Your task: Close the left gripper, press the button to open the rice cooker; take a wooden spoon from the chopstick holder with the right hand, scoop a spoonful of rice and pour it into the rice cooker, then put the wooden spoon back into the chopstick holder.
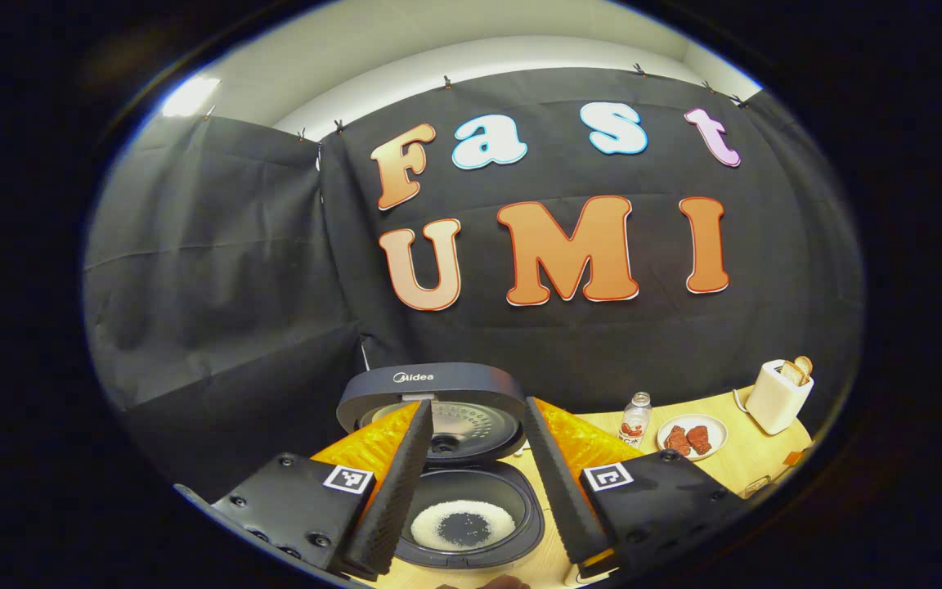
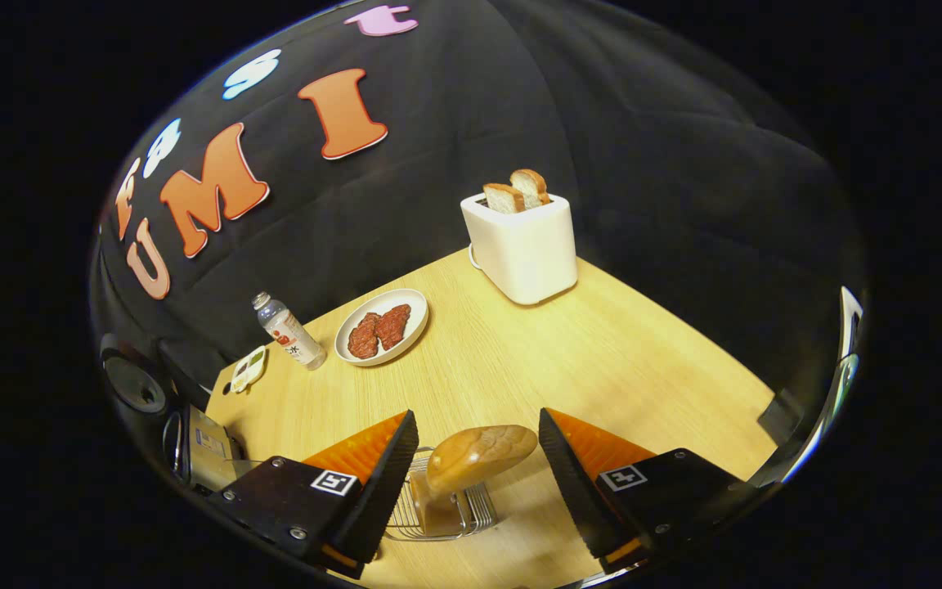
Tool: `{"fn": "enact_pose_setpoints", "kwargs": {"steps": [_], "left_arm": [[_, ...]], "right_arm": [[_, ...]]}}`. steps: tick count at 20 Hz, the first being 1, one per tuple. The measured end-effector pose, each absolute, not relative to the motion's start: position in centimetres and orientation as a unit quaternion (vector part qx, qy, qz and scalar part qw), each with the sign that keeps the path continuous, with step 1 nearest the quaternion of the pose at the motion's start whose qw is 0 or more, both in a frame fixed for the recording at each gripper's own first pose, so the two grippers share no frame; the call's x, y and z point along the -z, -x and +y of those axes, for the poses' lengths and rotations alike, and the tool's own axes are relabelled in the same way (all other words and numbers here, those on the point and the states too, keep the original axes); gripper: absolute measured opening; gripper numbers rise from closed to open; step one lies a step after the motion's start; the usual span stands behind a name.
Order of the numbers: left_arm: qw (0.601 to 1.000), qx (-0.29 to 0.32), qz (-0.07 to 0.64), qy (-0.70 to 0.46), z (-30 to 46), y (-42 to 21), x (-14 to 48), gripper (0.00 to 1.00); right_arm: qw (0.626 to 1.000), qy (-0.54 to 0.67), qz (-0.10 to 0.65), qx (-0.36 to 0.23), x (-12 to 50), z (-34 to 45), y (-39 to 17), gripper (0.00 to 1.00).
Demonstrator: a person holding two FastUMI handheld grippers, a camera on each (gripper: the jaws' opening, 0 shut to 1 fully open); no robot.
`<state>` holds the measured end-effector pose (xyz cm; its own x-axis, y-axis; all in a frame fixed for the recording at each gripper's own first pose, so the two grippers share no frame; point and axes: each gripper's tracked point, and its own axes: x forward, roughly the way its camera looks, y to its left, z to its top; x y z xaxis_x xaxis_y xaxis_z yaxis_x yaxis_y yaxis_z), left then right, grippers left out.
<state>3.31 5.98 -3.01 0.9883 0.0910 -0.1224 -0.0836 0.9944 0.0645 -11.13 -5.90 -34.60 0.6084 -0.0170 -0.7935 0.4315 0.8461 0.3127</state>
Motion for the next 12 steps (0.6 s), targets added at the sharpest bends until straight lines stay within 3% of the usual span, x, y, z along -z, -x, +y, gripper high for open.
{"fn": "enact_pose_setpoints", "kwargs": {"steps": [2, 4, 5, 6, 7, 8, 9, 10, 11, 12], "left_arm": [[0.996, -0.048, 0.064, -0.033, 6.2, -3.5, 3.0, 0.73], [0.996, -0.051, 0.07, -0.032, 6.2, -3.3, 3.4, 0.73], [0.995, -0.052, 0.073, -0.033, 6.3, -3.3, 3.5, 0.73], [0.995, -0.055, 0.075, -0.035, 6.4, -3.4, 3.6, 0.73], [0.995, -0.057, 0.077, -0.036, 6.4, -3.3, 3.9, 0.79], [0.995, -0.056, 0.078, -0.036, 6.4, -3.4, 4.0, 0.73], [0.995, -0.056, 0.078, -0.035, 6.3, -3.3, 4.0, 0.79], [0.995, -0.055, 0.077, -0.034, 6.2, -3.3, 4.0, 0.79], [0.995, -0.054, 0.076, -0.034, 6.0, -3.1, 4.1, 0.79], [0.995, -0.055, 0.073, -0.035, 6.0, -3.0, 4.1, 0.79]], "right_arm": [[0.865, -0.253, 0.414, 0.127, 34.8, -5.7, 11.2, 0.83], [0.867, -0.269, 0.404, 0.113, 34.2, -4.6, 10.9, 0.66], [0.868, -0.274, 0.399, 0.109, 34.1, -4.2, 10.9, 0.46], [0.867, -0.282, 0.397, 0.104, 33.8, -3.8, 11.0, 0.43], [0.864, -0.294, 0.396, 0.098, 33.5, -3.3, 11.0, 0.34], [0.861, -0.305, 0.396, 0.095, 33.1, -2.8, 11.1, 0.32], [0.86, -0.309, 0.394, 0.094, 33.0, -2.6, 11.3, 0.28], [0.861, -0.309, 0.393, 0.093, 32.9, -2.3, 11.5, 0.31], [0.86, -0.31, 0.394, 0.09, 32.7, -2.0, 11.6, 0.19], [0.857, -0.312, 0.4, 0.085, 32.4, -1.7, 11.9, 0.23]]}}
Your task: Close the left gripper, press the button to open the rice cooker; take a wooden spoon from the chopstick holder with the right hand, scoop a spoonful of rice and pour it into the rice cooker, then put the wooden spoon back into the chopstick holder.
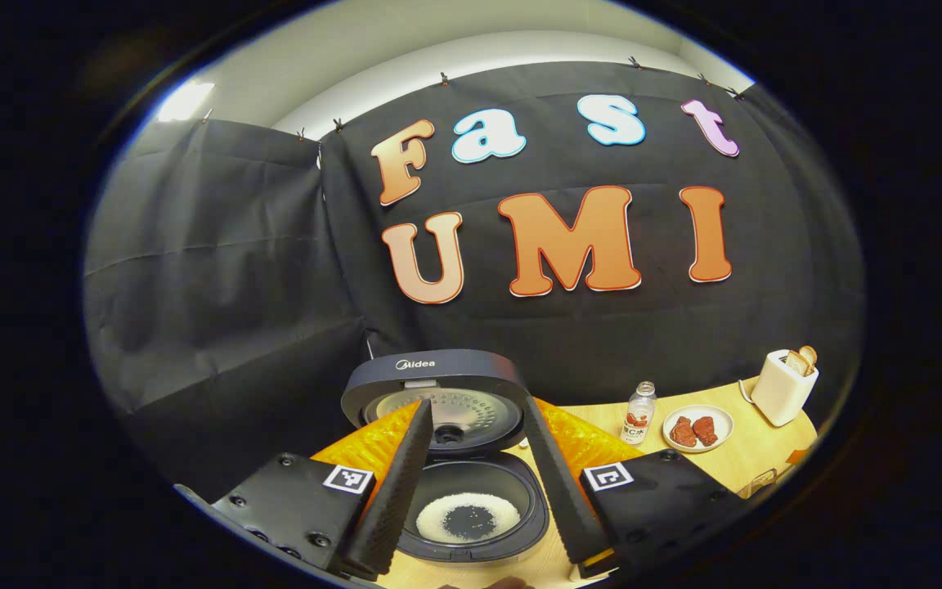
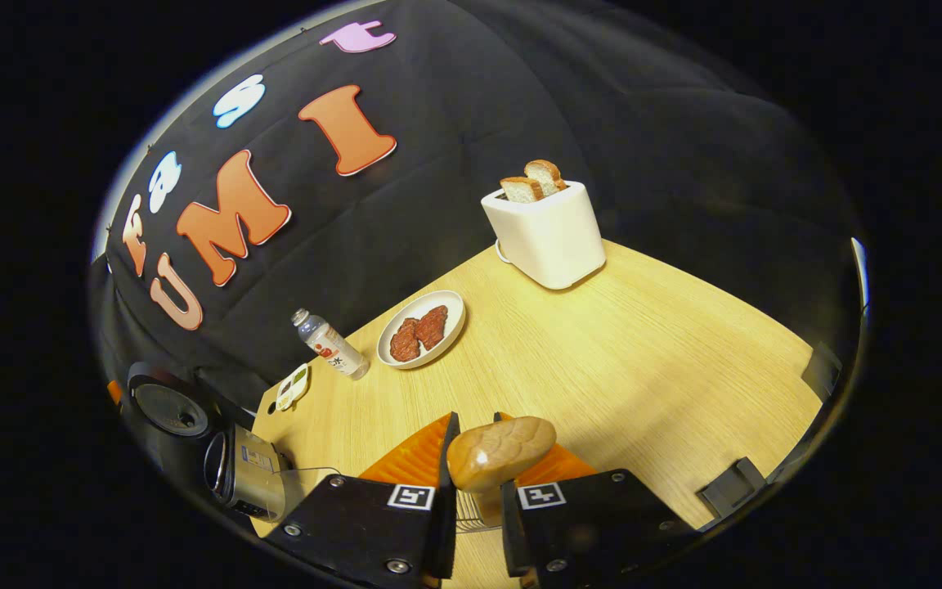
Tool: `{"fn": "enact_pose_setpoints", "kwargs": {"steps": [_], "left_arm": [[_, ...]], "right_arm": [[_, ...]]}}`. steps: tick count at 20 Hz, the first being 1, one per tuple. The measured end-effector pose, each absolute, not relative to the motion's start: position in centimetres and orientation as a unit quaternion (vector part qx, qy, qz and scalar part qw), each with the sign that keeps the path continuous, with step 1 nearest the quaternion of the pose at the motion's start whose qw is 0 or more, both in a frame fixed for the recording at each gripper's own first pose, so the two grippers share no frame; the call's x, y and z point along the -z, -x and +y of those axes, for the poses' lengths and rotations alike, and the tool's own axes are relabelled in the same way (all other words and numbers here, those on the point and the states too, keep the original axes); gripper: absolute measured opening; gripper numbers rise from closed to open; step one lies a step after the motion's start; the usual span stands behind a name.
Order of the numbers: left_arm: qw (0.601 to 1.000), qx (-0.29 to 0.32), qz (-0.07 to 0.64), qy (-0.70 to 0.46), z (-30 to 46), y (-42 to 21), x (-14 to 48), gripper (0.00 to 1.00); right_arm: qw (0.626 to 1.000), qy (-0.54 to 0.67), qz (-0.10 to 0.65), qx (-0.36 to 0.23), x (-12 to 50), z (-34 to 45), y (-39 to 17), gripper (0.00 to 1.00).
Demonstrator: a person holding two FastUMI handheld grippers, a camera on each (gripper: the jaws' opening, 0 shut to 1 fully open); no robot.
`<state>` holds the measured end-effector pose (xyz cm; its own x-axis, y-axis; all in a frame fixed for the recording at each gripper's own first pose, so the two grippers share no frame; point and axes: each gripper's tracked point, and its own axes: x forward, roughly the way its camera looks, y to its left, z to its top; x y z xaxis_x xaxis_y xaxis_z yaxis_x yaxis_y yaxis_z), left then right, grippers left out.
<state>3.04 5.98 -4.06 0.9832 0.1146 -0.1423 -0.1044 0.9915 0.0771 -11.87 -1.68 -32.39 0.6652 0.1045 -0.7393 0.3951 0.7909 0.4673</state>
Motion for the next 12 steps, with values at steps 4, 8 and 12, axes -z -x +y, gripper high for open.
{"fn": "enact_pose_setpoints", "kwargs": {"steps": [4, 8, 12], "left_arm": [[0.994, -0.048, 0.087, -0.049, 5.6, -2.5, 5.2, 0.8], [0.993, -0.049, 0.08, -0.066, 6.7, -1.8, 5.5, 1.0], [0.993, -0.053, 0.078, -0.072, 7.9, -1.2, 6.5, 1.0]], "right_arm": [[0.856, -0.314, 0.404, 0.074, 30.2, -1.5, 10.8, 0.18], [0.879, -0.298, 0.368, 0.062, 25.2, -2.2, 9.5, 0.18], [0.891, -0.295, 0.341, 0.044, 20.8, -1.2, 8.3, 0.17]]}}
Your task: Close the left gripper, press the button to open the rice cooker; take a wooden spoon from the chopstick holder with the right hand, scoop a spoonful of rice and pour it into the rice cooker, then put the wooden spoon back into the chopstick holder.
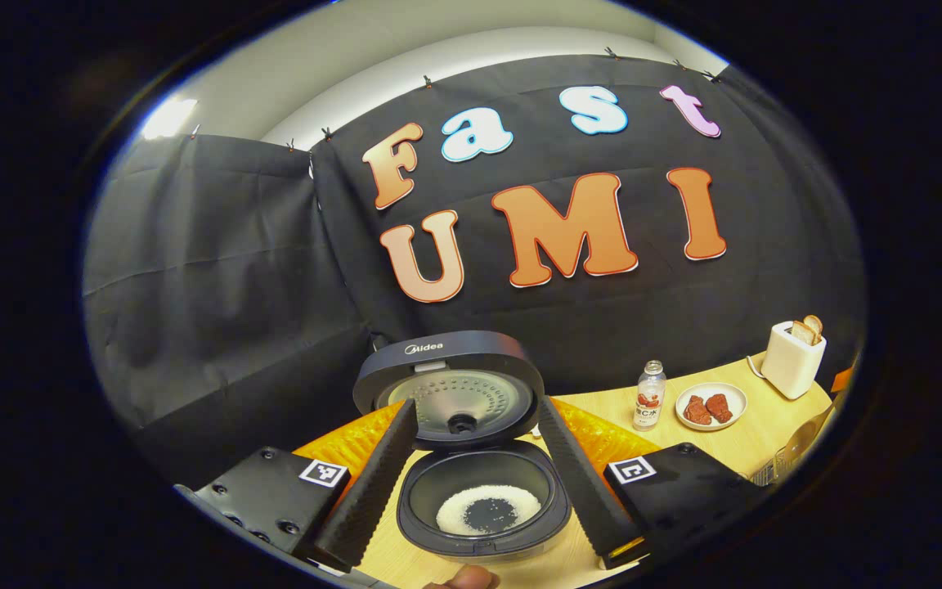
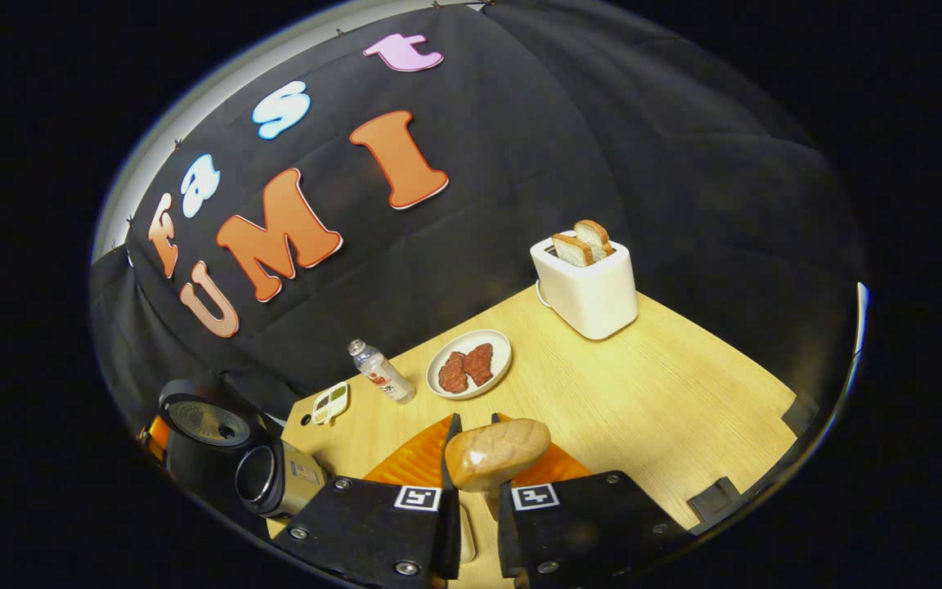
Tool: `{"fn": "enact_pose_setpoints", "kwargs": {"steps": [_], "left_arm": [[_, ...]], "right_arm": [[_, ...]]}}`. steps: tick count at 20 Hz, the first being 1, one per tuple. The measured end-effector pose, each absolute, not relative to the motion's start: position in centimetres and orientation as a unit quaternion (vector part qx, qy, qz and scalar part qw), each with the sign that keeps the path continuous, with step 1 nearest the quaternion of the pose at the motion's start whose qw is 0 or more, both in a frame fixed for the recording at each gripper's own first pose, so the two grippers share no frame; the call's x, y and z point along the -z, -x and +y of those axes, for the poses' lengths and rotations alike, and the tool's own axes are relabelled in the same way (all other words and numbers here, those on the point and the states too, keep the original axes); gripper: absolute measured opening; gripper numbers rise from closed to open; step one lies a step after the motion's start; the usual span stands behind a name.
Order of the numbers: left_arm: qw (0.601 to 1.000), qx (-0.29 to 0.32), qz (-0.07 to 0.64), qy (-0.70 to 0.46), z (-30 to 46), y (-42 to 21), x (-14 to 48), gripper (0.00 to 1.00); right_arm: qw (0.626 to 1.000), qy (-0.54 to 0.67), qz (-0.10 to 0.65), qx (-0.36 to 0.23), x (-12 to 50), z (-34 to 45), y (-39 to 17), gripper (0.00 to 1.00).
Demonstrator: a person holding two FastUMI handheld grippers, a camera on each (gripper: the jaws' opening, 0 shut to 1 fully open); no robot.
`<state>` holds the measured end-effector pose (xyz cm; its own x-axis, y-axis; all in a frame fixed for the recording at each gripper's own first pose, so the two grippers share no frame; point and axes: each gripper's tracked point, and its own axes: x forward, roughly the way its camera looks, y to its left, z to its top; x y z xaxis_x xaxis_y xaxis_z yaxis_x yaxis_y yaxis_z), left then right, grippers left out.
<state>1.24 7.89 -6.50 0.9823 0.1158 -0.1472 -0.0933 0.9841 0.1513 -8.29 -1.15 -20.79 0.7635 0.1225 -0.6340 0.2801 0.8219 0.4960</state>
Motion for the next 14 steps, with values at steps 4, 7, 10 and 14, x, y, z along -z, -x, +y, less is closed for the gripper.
{"fn": "enact_pose_setpoints", "kwargs": {"steps": [4, 7, 10, 14], "left_arm": [[0.992, -0.06, 0.09, -0.062, 9.6, -1.0, 7.9, 1.0], [0.992, -0.059, 0.102, -0.054, 10.8, -0.6, 8.9, 1.0], [0.99, -0.067, 0.108, -0.054, 12.6, 0.0, 9.7, 1.0], [0.987, -0.079, 0.128, -0.057, 14.6, 0.9, 11.5, 0.95]], "right_arm": [[0.889, -0.306, 0.342, -0.001, 19.1, 3.4, 8.0, 0.17], [0.888, -0.288, 0.356, -0.041, 19.2, 7.8, 8.3, 0.18], [0.896, -0.238, 0.366, -0.079, 20.0, 11.7, 8.8, 0.18], [0.912, -0.128, 0.373, -0.113, 22.7, 15.1, 9.3, 0.17]]}}
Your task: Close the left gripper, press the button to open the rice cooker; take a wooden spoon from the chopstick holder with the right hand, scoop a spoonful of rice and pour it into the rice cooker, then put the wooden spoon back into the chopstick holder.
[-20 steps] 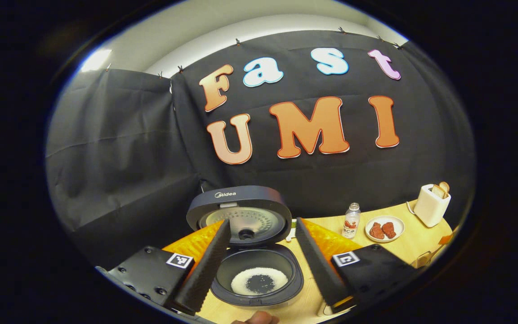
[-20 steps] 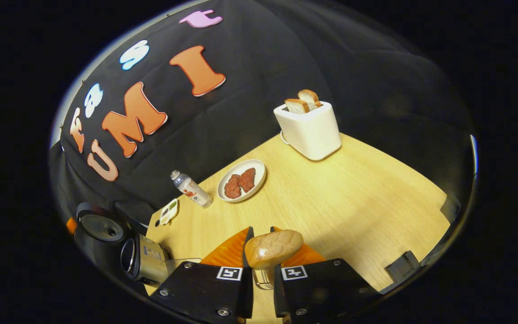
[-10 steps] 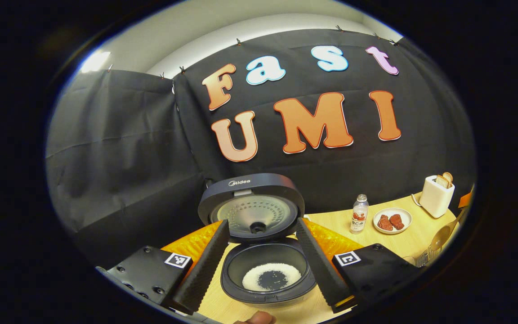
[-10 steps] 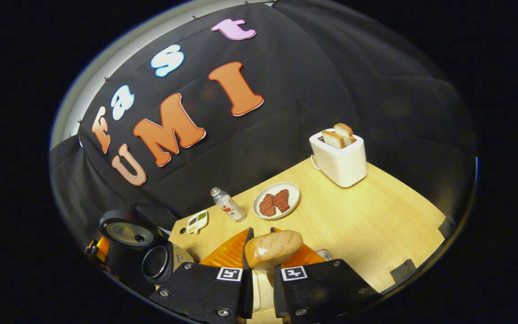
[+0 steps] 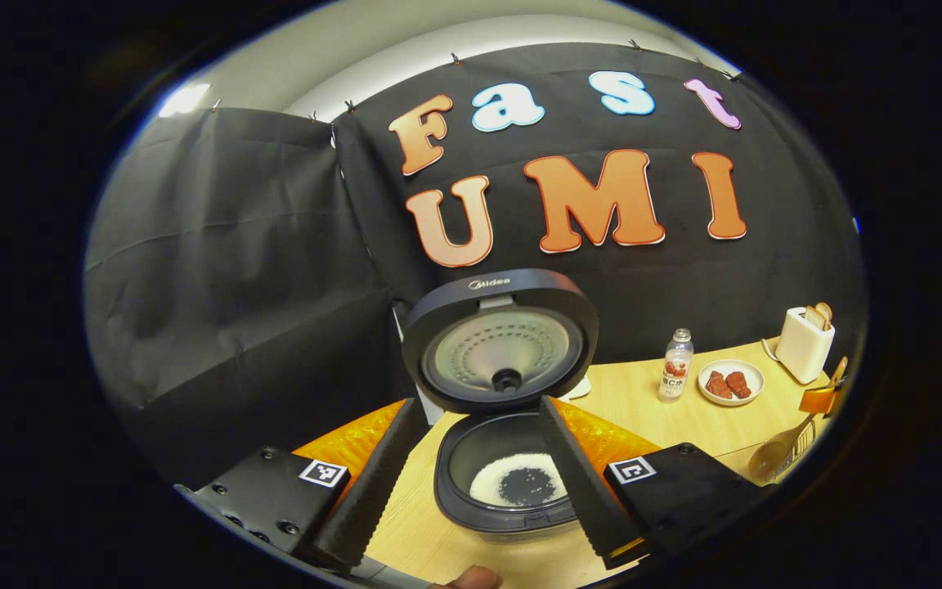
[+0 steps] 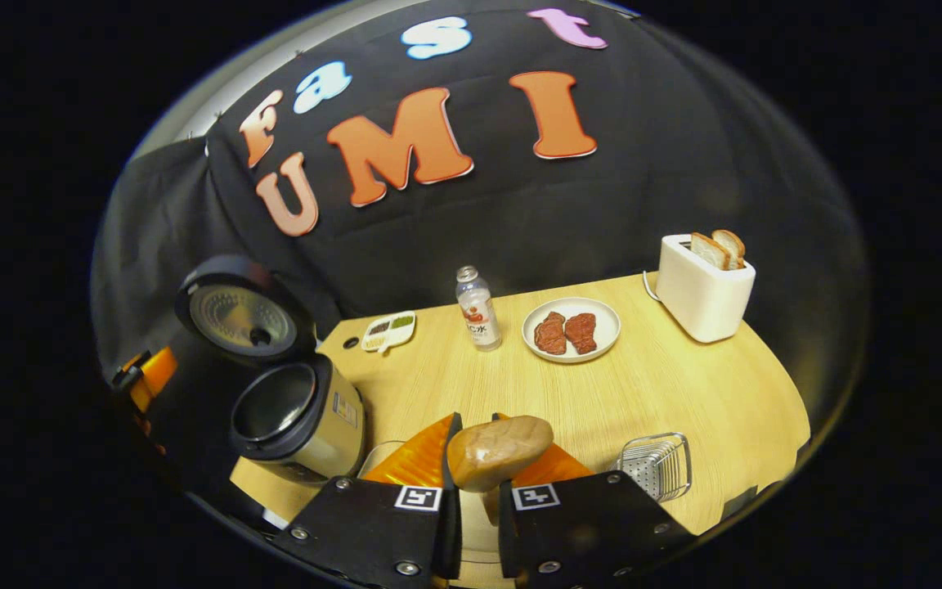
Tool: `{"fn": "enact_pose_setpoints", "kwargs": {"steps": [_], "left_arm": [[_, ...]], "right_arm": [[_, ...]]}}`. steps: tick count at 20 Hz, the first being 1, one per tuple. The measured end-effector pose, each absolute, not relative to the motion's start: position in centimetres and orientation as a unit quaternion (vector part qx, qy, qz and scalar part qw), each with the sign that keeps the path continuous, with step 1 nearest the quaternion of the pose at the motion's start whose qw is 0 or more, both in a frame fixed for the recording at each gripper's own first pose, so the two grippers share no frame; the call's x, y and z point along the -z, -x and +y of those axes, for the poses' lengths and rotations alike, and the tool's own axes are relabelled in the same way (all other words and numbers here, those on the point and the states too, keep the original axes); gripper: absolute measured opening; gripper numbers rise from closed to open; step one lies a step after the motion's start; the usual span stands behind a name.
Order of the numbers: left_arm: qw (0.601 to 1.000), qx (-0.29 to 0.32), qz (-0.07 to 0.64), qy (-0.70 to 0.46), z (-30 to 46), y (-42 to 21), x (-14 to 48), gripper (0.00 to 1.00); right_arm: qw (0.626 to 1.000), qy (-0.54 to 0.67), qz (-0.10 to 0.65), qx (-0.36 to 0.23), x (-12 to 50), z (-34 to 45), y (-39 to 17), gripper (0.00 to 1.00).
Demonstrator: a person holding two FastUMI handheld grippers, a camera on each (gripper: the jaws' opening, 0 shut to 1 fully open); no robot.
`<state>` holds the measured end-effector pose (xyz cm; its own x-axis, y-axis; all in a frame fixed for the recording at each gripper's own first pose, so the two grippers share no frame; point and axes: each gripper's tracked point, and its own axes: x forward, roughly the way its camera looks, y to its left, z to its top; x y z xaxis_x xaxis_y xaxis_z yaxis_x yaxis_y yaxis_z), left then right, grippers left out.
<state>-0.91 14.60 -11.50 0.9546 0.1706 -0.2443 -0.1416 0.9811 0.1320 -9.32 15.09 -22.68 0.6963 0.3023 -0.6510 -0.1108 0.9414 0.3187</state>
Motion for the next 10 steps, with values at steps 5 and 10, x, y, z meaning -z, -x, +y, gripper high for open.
{"fn": "enact_pose_setpoints", "kwargs": {"steps": [5, 10], "left_arm": [[0.985, -0.082, 0.141, -0.06, 16.2, 0.8, 12.6, 1.0], [0.984, -0.068, 0.151, -0.07, 16.4, -0.6, 13.5, 0.95]], "right_arm": [[0.935, -0.015, 0.333, -0.119, 24.0, 17.6, 9.2, 0.17], [0.942, 0.019, 0.318, -0.107, 27.0, 18.3, 10.4, 0.16]]}}
